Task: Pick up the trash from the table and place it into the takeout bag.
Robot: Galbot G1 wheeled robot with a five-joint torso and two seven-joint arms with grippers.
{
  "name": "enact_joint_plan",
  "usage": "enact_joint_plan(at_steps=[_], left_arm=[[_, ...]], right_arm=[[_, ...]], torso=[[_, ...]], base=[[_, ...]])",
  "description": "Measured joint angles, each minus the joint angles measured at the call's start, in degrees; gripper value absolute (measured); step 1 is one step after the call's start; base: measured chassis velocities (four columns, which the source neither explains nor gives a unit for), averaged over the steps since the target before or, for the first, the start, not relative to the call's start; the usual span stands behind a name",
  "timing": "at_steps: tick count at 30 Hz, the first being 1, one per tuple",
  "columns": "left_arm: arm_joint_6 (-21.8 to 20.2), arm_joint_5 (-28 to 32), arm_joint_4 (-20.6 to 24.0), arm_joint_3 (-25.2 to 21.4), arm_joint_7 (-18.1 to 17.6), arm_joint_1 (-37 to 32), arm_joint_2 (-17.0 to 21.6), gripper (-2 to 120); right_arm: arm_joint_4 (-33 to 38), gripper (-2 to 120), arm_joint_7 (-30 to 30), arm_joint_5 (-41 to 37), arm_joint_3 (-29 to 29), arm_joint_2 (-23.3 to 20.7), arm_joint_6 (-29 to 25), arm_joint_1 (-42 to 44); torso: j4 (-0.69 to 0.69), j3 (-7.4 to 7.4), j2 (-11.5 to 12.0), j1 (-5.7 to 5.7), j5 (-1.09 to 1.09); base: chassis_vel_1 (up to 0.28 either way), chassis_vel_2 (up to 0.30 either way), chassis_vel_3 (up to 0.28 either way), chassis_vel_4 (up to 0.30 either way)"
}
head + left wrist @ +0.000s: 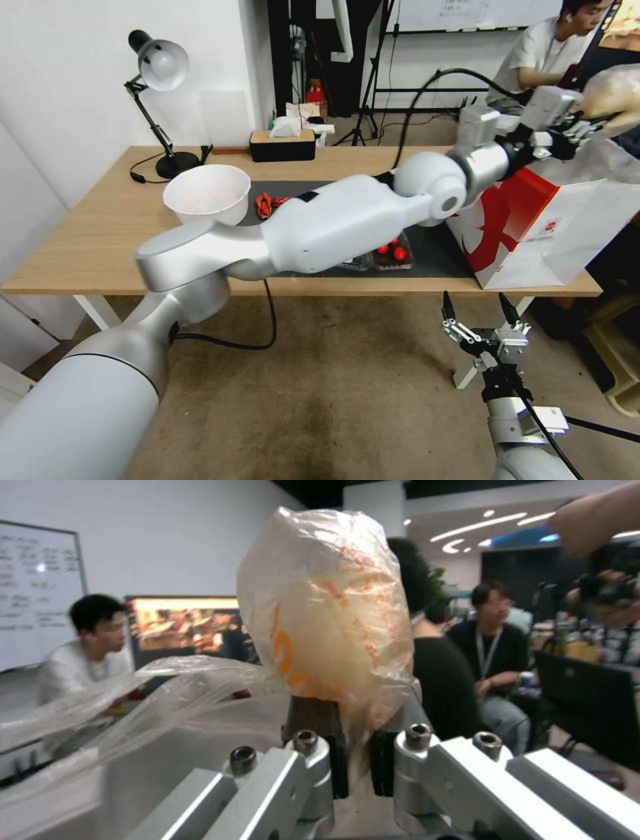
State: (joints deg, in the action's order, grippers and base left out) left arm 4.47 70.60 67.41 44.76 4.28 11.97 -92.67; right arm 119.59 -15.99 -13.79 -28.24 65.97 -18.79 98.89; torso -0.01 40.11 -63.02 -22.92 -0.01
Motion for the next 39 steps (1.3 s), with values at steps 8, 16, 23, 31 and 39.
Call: enact_joint_plan(at_steps=[8, 16, 23, 31, 39], left_arm=[[-0.30, 1.02, -1.26, 1.79, 0.15, -0.04, 0.18, 5], [-0.86, 1.05, -0.24, 2.48, 0.06, -0.41, 0.34, 27], [-0.98, 0.94, -0.24, 2.58, -0.18, -0.56, 0.42, 48], [-1.11, 0.87, 0.35, 3.17, -0.42, -0.17, 0.47, 82], [-0.98, 0.46, 0.85, 2.16, -0.85, -0.02, 0.50, 100]], right_arm=[[0.47, 100, 0.00, -0.22, 0.02, -0.25, 0.00, -0.19], [0.90, 100, -0.03, -0.12, 0.00, 0.15, 0.00, 0.16], [1.26, 100, -0.10, 0.12, -0.38, 0.30, -0.04, 1.06], [1.71, 100, -0.20, 0.39, -0.41, 0.62, -0.09, 1.23], [2.02, 100, -0.32, 0.58, -0.45, 0.78, -0.20, 1.62]], torso=[[0.01, 0.00, 0.00, 0.00, 0.01], [0.01, 0.00, 0.00, 0.00, 0.01], [0.02, 0.00, 0.00, -0.01, 0.01], [0.02, 0.00, 0.00, 0.00, 0.01], [0.02, 0.00, 0.00, 0.00, 0.01]], base=[[0.000, 0.000, 0.000, 0.000], [0.000, 0.000, 0.000, 0.000], [0.000, 0.000, 0.000, 0.000], [0.000, 0.000, 0.000, 0.000], [0.000, 0.000, 0.000, 0.000]])
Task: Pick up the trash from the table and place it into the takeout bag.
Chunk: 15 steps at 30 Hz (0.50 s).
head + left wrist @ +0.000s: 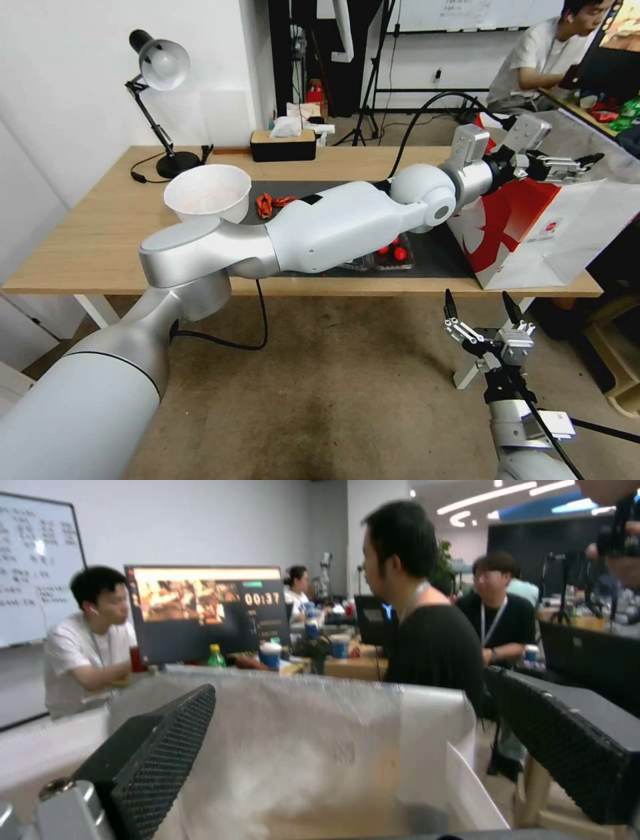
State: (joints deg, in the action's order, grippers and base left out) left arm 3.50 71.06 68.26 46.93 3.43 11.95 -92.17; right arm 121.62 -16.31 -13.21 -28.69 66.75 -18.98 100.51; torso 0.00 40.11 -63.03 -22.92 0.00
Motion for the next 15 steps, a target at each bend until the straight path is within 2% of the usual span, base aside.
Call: enact_joint_plan(at_steps=[2, 4, 10, 11, 12, 13, 14, 15], left_arm=[[0.04, -0.08, 0.11, -0.44, -0.11, -0.05, 0.00, 100], [0.09, -0.58, 1.16, -4.03, -0.95, -0.65, 0.02, 100], [-0.20, -0.96, 4.30, -8.82, -2.86, -2.39, 0.30, 100], [-0.43, -1.23, 5.63, -9.94, -3.25, -3.30, 1.35, 100], [-0.76, -1.54, 7.09, -11.06, -3.73, -4.68, 3.66, 100], [-0.76, -1.54, 7.09, -11.06, -3.73, -4.68, 3.66, 100], [-0.97, -1.74, 8.05, -11.70, -4.06, -5.59, 5.26, 100], [-1.31, -2.03, 10.19, -12.82, -4.41, -7.49, 8.34, 100]], right_arm=[[0.02, 100, -0.02, 0.00, -0.04, -0.01, 0.00, 0.02], [0.16, 100, -0.07, 0.00, -0.15, -0.03, 0.00, 0.04], [0.25, 100, -0.15, -0.09, -0.24, 0.00, -0.01, 0.03], [0.24, 100, -0.21, -0.12, -0.33, -0.03, -0.01, 0.03], [0.25, 100, -0.28, -0.15, -0.46, -0.07, -0.01, 0.11], [0.25, 100, -0.28, -0.15, -0.46, -0.07, -0.01, 0.11], [0.25, 100, -0.31, -0.16, -0.55, -0.08, -0.01, 0.20], [0.25, 100, -0.38, -0.17, -0.67, -0.10, 0.03, 0.28]], torso=[[0.00, 0.00, 0.00, 0.00, 0.00], [0.00, 0.00, 0.00, 0.00, 0.00], [0.02, 0.00, 0.00, 0.00, 0.01], [0.05, -0.01, -0.01, 0.00, 0.00], [0.04, -0.01, -0.01, 0.02, 0.00], [0.04, -0.01, -0.01, 0.02, 0.00], [0.03, -0.01, 0.00, 0.01, 0.00], [-0.01, 0.00, 0.00, 0.00, 0.02]], base=[[0.000, 0.000, 0.000, 0.000], [0.000, 0.000, 0.000, 0.000], [0.000, 0.000, 0.000, 0.000], [0.000, 0.000, 0.000, 0.000], [0.000, 0.000, 0.000, 0.000], [0.000, 0.000, 0.000, 0.000], [0.000, 0.000, 0.000, 0.000], [0.000, 0.000, 0.000, 0.000]])
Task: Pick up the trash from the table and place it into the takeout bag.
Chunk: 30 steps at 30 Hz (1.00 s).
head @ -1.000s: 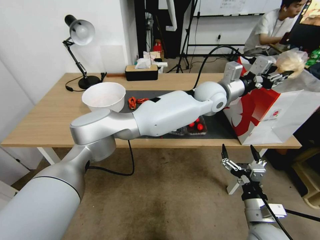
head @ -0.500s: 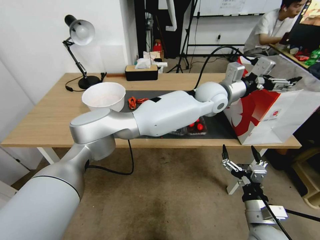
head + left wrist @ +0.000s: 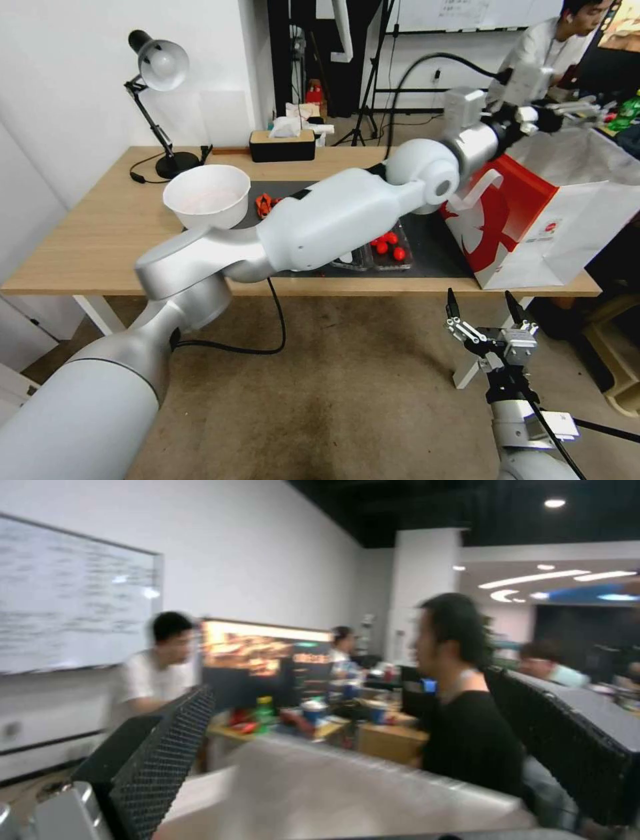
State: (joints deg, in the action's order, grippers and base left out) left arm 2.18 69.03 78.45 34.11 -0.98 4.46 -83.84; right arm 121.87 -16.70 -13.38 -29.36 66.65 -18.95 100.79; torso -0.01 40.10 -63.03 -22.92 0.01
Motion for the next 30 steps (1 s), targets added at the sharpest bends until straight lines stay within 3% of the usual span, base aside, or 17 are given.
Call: enact_joint_plan(at_steps=[2, 5, 7, 9, 11, 14, 19, 23, 30], left_arm=[[-0.31, -0.23, 1.89, -0.78, -0.25, -1.53, 2.25, 100], [-1.15, -1.47, 8.60, -3.57, -1.28, -6.60, 9.44, 100], [-1.37, -1.75, 9.99, -4.20, -1.33, -7.62, 10.79, 100], [-2.36, -2.41, 14.62, -6.72, -1.66, -11.06, 15.72, 100], [-2.62, -2.63, 16.01, -7.65, -1.87, -12.08, 17.03, 100], [-3.85, -3.96, 21.76, -12.35, -2.74, -17.45, 22.62, 100], [-4.46, -5.52, 25.74, -17.55, -2.98, -23.47, 26.12, 100], [-5.50, -7.68, 31.00, -25.40, -2.98, -33.41, 29.57, 100], [-6.31, -9.84, 37.51, -33.26, -2.61, -45.95, 31.42, 100]], right_arm=[[0.00, 100, 0.00, -0.01, 0.00, -0.04, 0.09, -0.03], [-0.04, 100, -0.10, -0.03, 0.24, -0.16, 0.57, -0.40], [-0.06, 100, -0.10, -0.03, 0.31, -0.20, 0.65, -0.45], [-0.21, 100, -0.11, -0.08, 0.40, -0.20, 0.82, -0.50], [-0.27, 100, -0.11, -0.08, 0.43, -0.20, 0.85, -0.55], [-0.29, 100, -0.12, -0.09, 0.59, -0.16, 1.02, -0.73], [-0.29, 100, -0.11, -0.10, 0.66, -0.20, 1.11, -0.84], [-0.47, 100, -0.06, -0.09, 0.86, -0.09, 1.21, -1.08], [-0.68, 100, 0.02, 0.05, 1.26, 0.18, 1.22, -1.41]], torso=[[-0.02, 0.00, 0.00, 0.00, 0.02], [-0.03, 0.00, 0.00, 0.01, 0.02], [-0.01, 0.00, 0.00, 0.01, 0.02], [0.00, 0.01, 0.00, 0.00, 0.02], [-0.01, 0.00, 0.00, 0.00, 0.03], [0.01, 0.00, 0.00, 0.01, 0.02], [-0.01, 0.00, 0.00, 0.00, 0.02], [0.00, 0.00, 0.00, 0.00, 0.00], [0.01, 0.00, 0.00, 0.01, 0.00]], base=[[0.000, 0.000, 0.000, 0.000], [0.000, 0.000, 0.000, 0.000], [0.000, 0.000, 0.000, 0.000], [0.000, 0.000, 0.000, 0.000], [0.000, 0.000, 0.000, 0.000], [0.000, 0.000, 0.000, 0.000], [0.000, 0.000, 0.000, 0.000], [0.000, 0.000, 0.000, 0.000], [0.000, 0.000, 0.000, 0.000]])
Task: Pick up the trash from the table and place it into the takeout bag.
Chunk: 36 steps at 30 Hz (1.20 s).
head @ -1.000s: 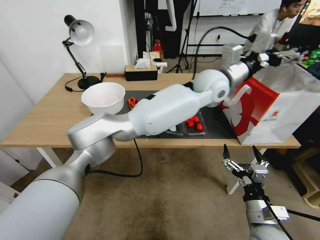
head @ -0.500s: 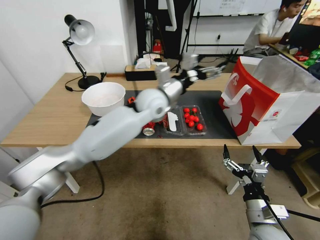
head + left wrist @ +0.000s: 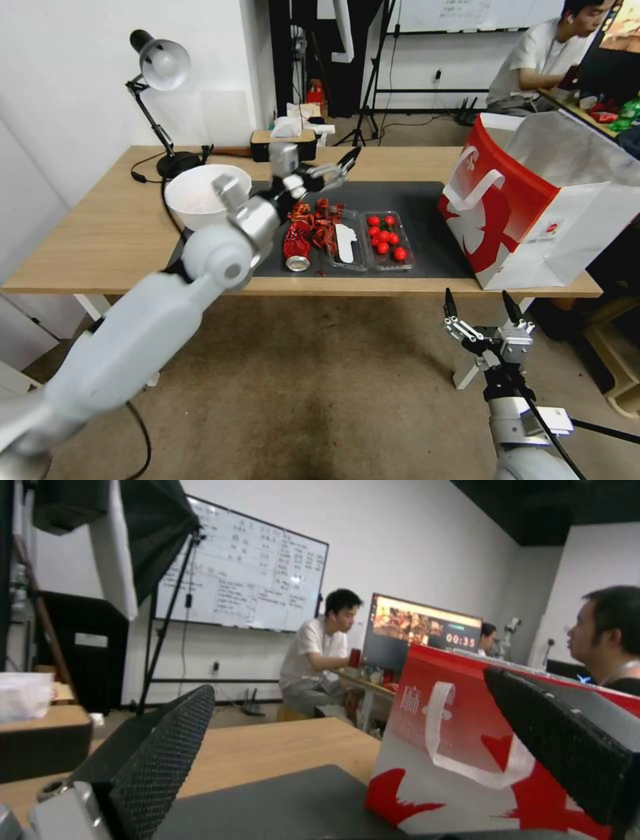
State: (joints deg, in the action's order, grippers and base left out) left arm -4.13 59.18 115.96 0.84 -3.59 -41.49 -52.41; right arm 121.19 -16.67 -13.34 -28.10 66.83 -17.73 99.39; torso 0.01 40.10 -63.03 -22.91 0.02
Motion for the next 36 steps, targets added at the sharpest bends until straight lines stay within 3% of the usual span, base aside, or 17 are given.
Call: enact_joint_plan(at_steps=[3, 9, 10, 13, 15, 17, 25, 36], left_arm=[[0.02, -1.58, 2.63, -3.76, 0.77, -6.47, 0.97, 100], [2.82, -10.84, 7.63, -12.73, 1.87, -21.76, 0.71, 100], [2.82, -10.84, 7.63, -12.73, 1.87, -21.76, 0.71, 100], [4.21, -17.13, 9.21, -17.59, 2.17, -29.54, -1.64, 100], [4.51, -18.80, 9.62, -18.64, 2.19, -31.22, -2.30, 100], [6.51, -24.77, 10.13, -21.63, 2.17, -36.61, -4.88, 100], [12.16, -33.88, 8.34, -25.47, 1.20, -45.46, -12.45, 100], [16.69, -39.61, 4.92, -27.94, -0.57, -51.30, -15.72, 100]], right_arm=[[-0.11, 100, 0.05, 0.10, 0.19, -0.06, 0.00, -0.09], [-0.26, 100, 0.15, 0.54, 0.50, 0.15, -0.22, 0.01], [-0.26, 100, 0.15, 0.54, 0.50, 0.15, -0.22, 0.01], [-0.40, 100, 0.22, 0.76, 0.83, 0.23, -0.42, -0.26], [-0.47, 100, 0.23, 0.76, 0.85, 0.23, -0.45, -0.36], [-0.78, 100, 0.23, 0.77, 0.88, 0.19, -0.74, -0.62], [-1.02, 100, 0.24, 0.66, 0.91, -0.01, -1.13, -0.96], [-1.06, 100, 0.24, 0.61, 1.01, -0.04, -1.19, -0.99]], torso=[[-0.01, 0.00, 0.00, 0.00, 0.00], [-0.02, 0.00, 0.00, 0.00, -0.02], [-0.02, 0.00, 0.00, 0.00, -0.02], [-0.01, 0.00, 0.00, 0.00, 0.00], [-0.02, 0.00, 0.00, 0.00, -0.02], [-0.01, 0.00, 0.00, 0.00, -0.03], [-0.01, 0.00, 0.00, 0.00, -0.02], [-0.01, 0.00, 0.00, -0.01, -0.02]], base=[[0.000, 0.000, 0.000, 0.000], [0.000, 0.000, 0.000, 0.000], [0.000, 0.000, 0.000, 0.000], [0.000, 0.000, 0.000, 0.000], [0.000, 0.000, 0.000, 0.000], [0.000, 0.000, 0.000, 0.000], [0.000, 0.000, 0.000, 0.000], [0.000, 0.000, 0.000, 0.000]])
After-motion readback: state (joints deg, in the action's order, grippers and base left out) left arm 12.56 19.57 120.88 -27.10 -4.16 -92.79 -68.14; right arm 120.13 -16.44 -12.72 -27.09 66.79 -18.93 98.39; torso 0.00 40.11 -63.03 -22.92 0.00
